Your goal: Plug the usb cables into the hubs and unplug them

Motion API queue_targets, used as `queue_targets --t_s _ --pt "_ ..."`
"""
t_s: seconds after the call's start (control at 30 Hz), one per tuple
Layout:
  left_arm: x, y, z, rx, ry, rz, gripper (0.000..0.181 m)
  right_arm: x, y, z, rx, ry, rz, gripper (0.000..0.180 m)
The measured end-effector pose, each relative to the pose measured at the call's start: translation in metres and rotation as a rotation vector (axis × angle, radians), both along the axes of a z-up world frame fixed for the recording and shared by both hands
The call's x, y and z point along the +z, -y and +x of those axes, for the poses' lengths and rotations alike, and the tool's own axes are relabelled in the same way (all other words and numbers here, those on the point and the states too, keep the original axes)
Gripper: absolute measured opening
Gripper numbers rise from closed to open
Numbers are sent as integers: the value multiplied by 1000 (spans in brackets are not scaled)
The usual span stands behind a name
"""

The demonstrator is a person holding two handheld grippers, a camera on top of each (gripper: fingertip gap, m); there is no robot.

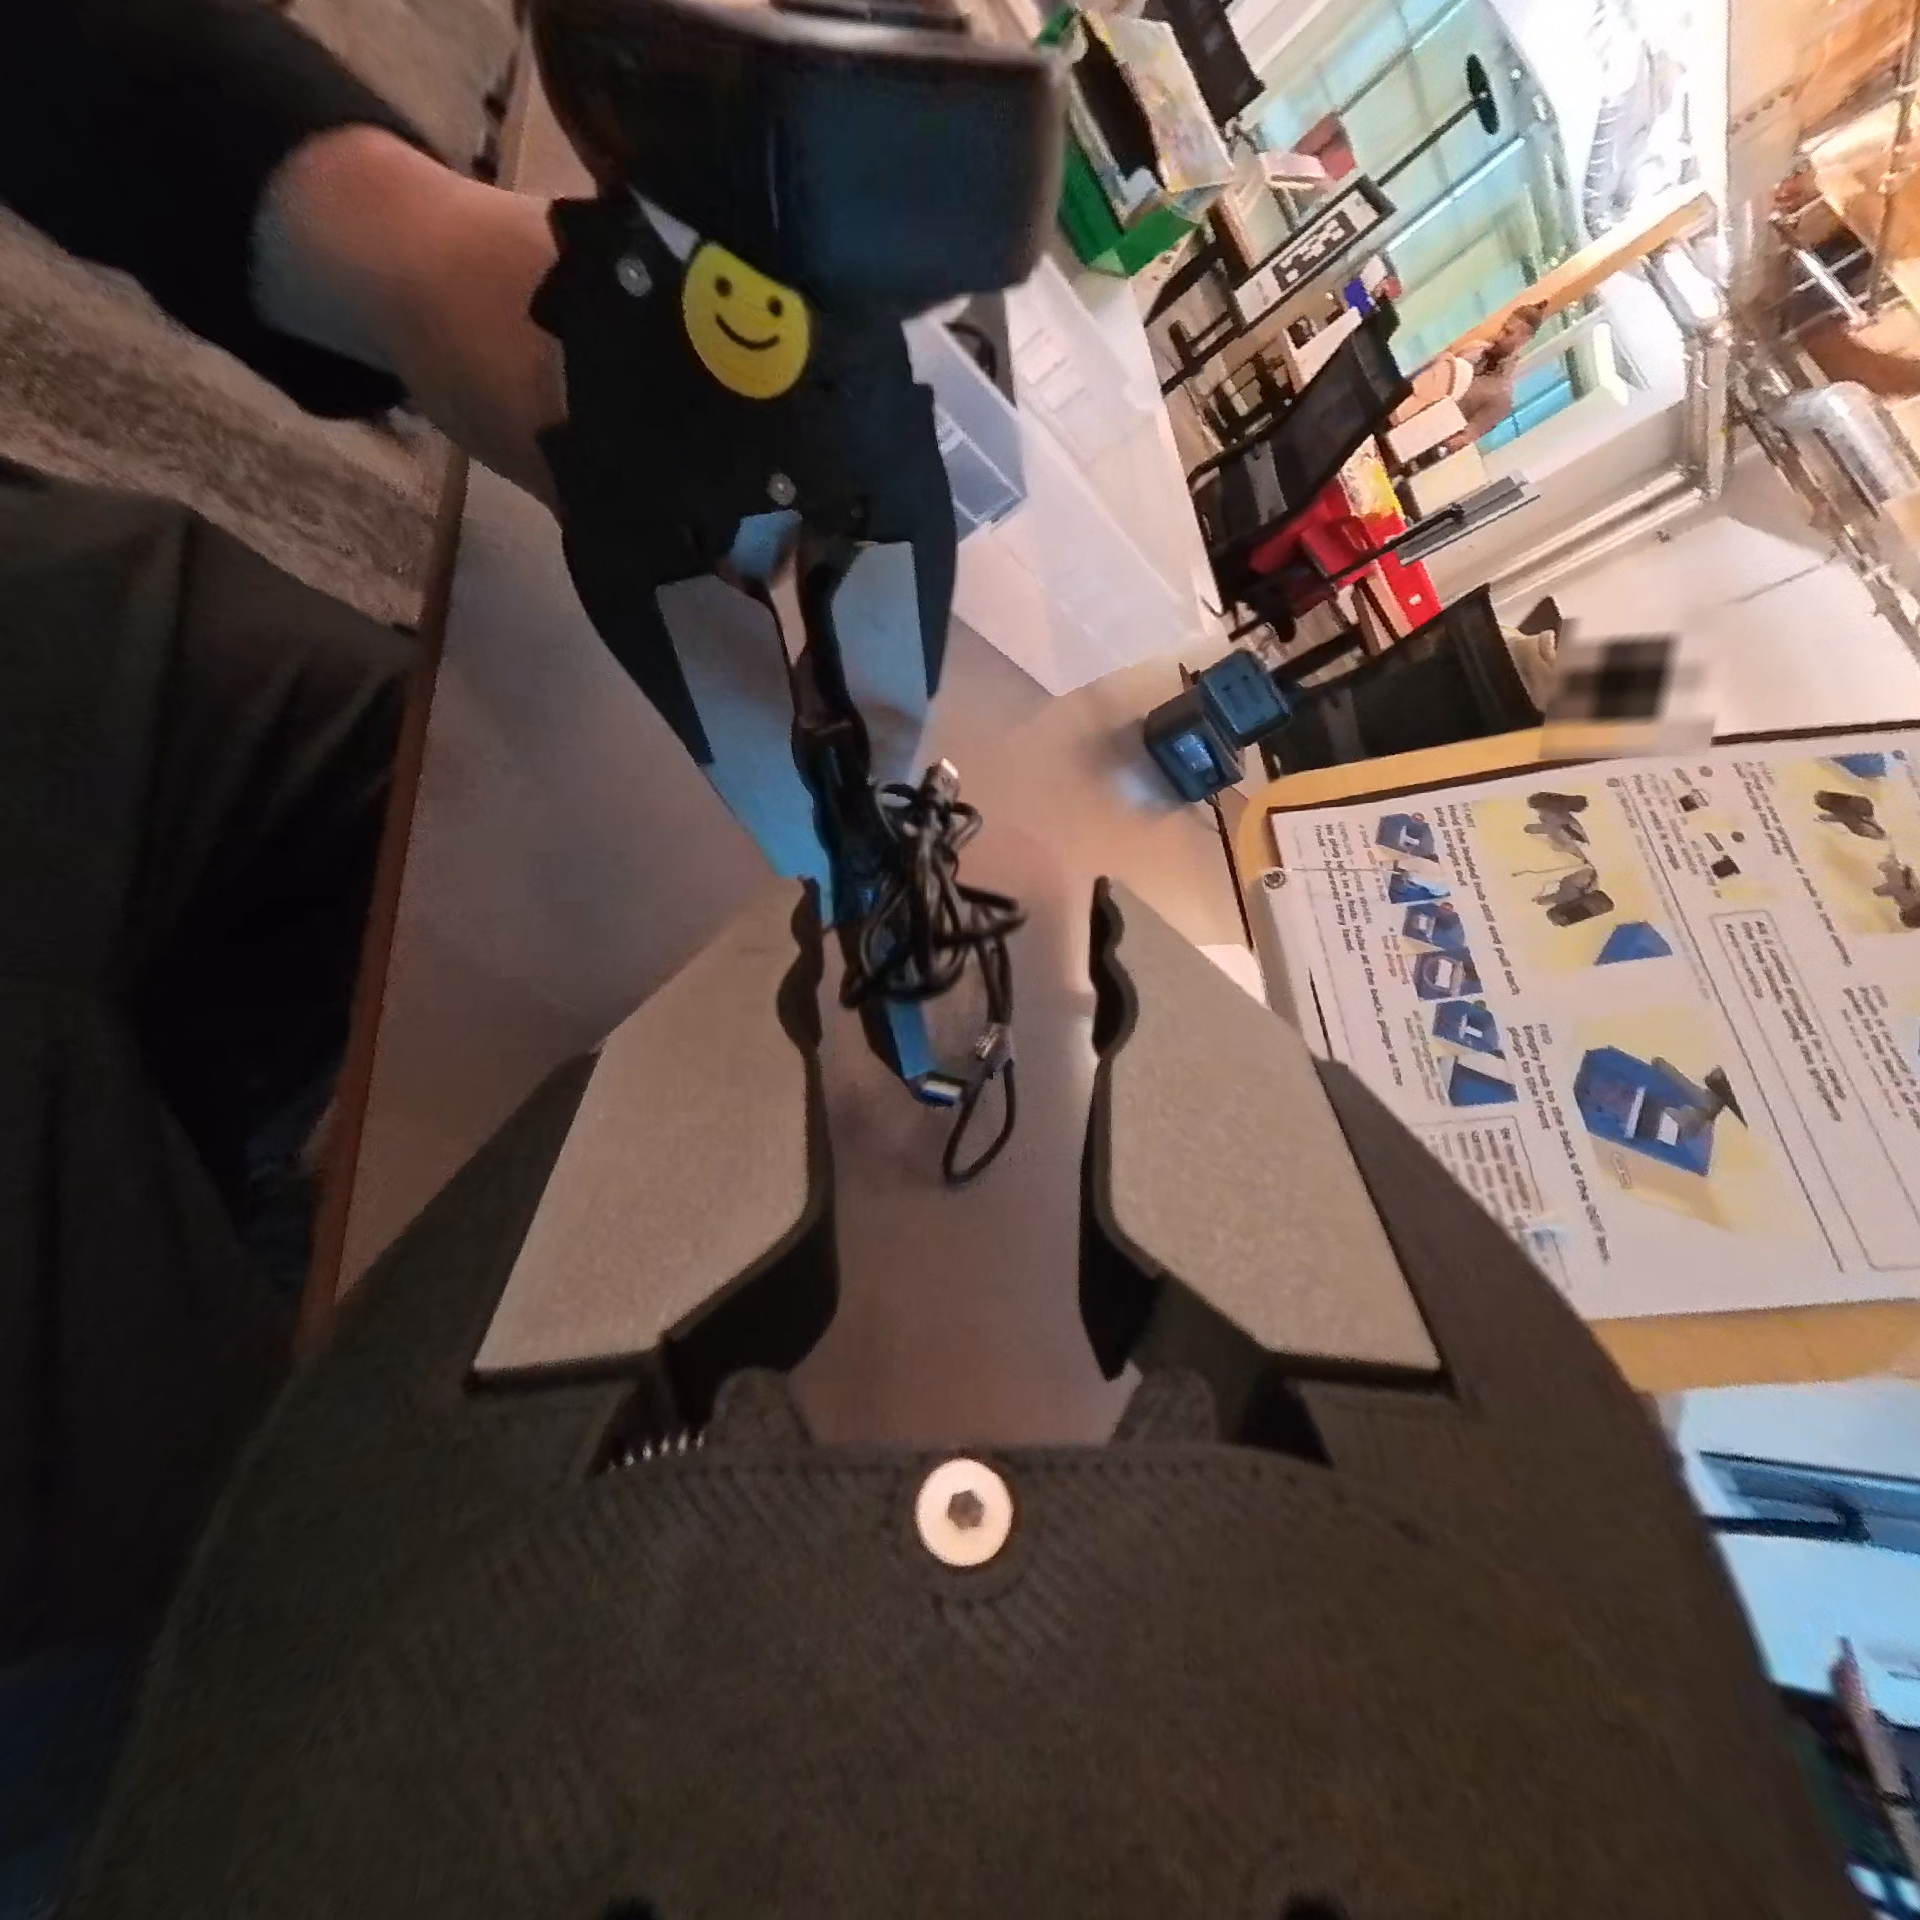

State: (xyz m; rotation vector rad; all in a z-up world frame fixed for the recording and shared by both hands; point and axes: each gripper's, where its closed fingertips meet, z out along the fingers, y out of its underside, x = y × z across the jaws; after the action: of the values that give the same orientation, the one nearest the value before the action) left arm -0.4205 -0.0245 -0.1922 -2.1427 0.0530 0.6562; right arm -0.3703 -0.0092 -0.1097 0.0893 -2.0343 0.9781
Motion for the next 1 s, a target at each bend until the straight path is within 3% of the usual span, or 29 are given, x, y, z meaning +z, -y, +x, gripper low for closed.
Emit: queue_targets --t_s 0.03,0.23,0.4,0.53,0.6,0.7,0.77,1.0 --pt "3 0 2 -6 33 18 8 3 -3 -1 -3 11 -26 49" --pt "13 -1 17 -59 241 102 8 4 -9 -10 -19 146 -142 48" --pt "14 -2 25 -89 326 113 8 -8 13 -5 50 279 -195 41" --pt "13 -5 31 -109 275 73 8 -27 28 -10 31 298 -141 37" --pt "10 -5 33 -107 256 45 8 -30 31 -14 22 237 -123 18" --pt "10 -2 33 -111 271 41 8 -29 31 -11 47 201 -115 17" --pt "10 -1 33 -114 286 44 8 -26 29 -10 58 217 -141 7" --pt "10 0 35 -107 277 17 8 -25 31 -8 81 270 -182 5"
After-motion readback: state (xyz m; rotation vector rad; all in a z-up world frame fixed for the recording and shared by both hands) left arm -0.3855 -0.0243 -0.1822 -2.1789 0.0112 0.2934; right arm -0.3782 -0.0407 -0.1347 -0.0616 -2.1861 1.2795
